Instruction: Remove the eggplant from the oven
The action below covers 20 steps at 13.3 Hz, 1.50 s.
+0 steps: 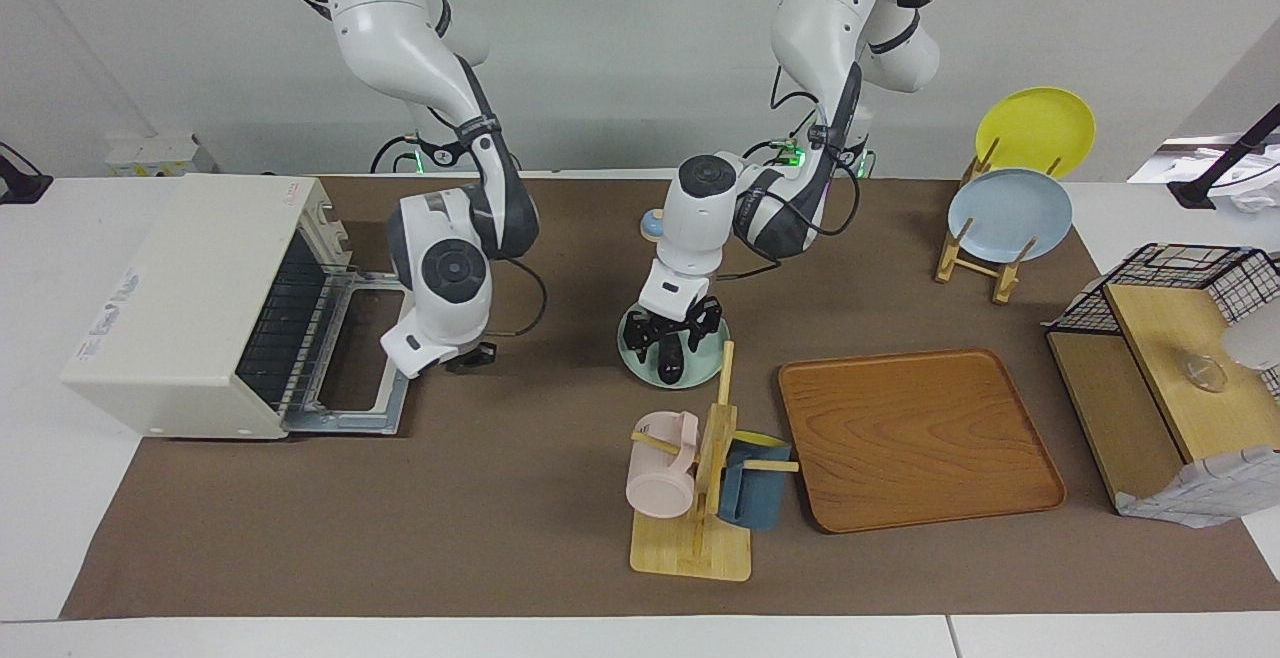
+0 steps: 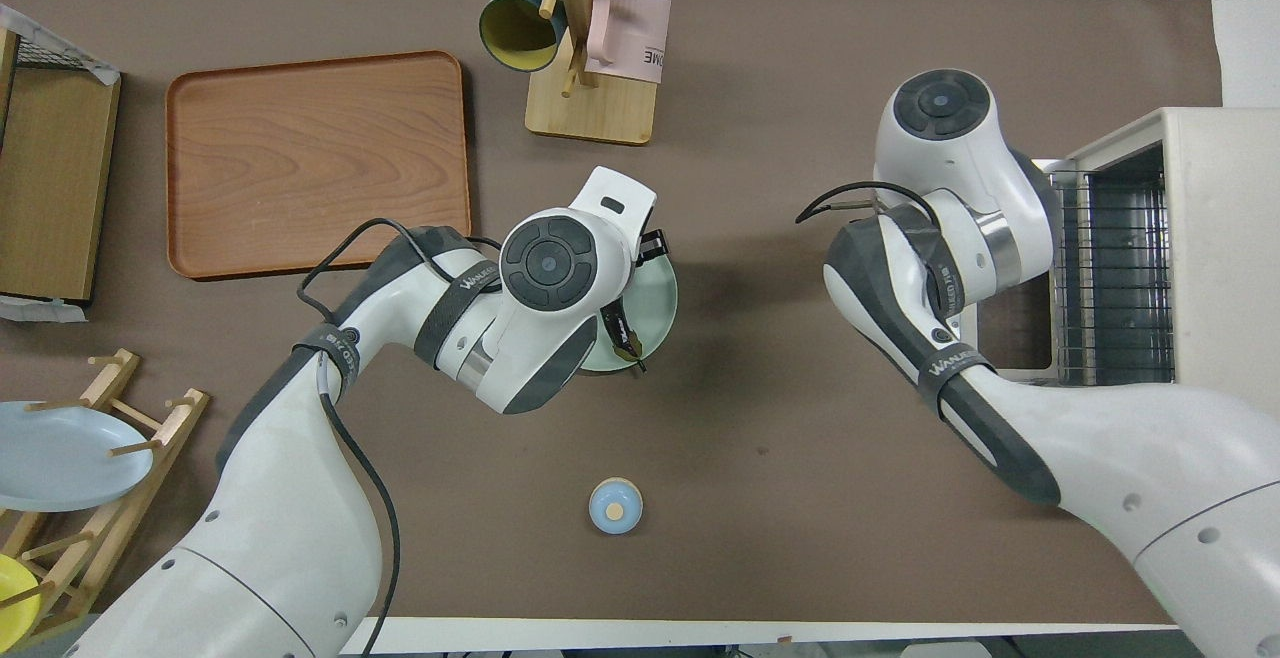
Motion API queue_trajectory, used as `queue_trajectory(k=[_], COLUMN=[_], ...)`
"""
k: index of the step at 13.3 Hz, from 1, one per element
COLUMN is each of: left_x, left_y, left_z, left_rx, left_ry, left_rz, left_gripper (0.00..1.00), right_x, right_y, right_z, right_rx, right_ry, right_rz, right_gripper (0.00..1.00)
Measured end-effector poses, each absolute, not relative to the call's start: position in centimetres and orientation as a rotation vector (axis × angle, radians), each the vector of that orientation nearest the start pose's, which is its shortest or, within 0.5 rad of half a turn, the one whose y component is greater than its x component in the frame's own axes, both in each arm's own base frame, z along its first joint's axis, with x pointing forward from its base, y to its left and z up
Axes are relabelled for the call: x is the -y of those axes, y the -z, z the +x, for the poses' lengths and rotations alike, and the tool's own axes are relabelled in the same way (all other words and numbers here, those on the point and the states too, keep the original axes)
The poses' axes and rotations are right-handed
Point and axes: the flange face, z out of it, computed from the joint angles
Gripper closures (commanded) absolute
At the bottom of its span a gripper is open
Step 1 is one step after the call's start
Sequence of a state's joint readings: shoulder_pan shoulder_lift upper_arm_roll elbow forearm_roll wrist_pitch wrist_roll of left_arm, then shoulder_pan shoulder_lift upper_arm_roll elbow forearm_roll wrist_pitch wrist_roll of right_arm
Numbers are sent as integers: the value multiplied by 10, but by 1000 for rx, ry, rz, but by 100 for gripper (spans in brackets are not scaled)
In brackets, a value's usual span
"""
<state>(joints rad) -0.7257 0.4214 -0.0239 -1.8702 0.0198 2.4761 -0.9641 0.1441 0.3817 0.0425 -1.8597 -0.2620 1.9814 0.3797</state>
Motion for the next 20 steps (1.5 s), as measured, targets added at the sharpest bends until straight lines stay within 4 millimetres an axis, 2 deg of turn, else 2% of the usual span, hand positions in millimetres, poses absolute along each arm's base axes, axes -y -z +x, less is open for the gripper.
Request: queue_trajectory(k=[3,4,5,6,8,9,10,11,12,13,14,15,16,17,18,20], left_x=[441,435,416,385,294,247,212,185,168,153,139,129,121,112,98,66], left_y=[-309,-313,-319,-326,-335,-336,-337,-338,-338,-337,-341,-347,-355,-369,-394,-472], left_z=[482,488,502,525,579,601,616,626,633,639,645,651,655,656,650,621], left_rx=[342,354,339,292,181,122,89,70,50,26,17,20,35,55,77,34], left_ry=[152,137,121,102,94,95,103,122,145,164,179,198,217,198,118,20], left_rz=[-3215,-3195,-3169,-3150,-3138,-3136,-3135,-3135,-3136,-3136,-3134,-3134,-3133,-3131,-3123,-3115], left_gripper=[100,100,100,100,100,100,100,97,68,11,0,0,0,0,0,0], right_x=[-83,-81,-84,-86,-89,-89,-84,-72,-53,-25,4,29,45,50,50,48], right_y=[-294,-293,-292,-293,-301,-316,-339,-369,-402,-432,-452,-465,-477,-491,-515,-570], right_z=[594,593,592,591,591,593,595,594,591,587,584,580,578,578,577,566], right_rx=[-83,-62,-15,35,130,171,196,221,248,263,248,195,115,54,8,-28], right_ry=[-334,-327,-324,-323,-344,-364,-362,-350,-331,-301,-272,-250,-212,-162,-115,-112], right_rz=[-3407,-3420,-3434,-3449,-3459,-3460,-3462,-3455,-3452,-3456,-3450,-3420,-3360,-3303,-3252,-3218], right_gripper=[97,97,97,97,97,97,97,96,95,82,48,0,0,0,0,0])
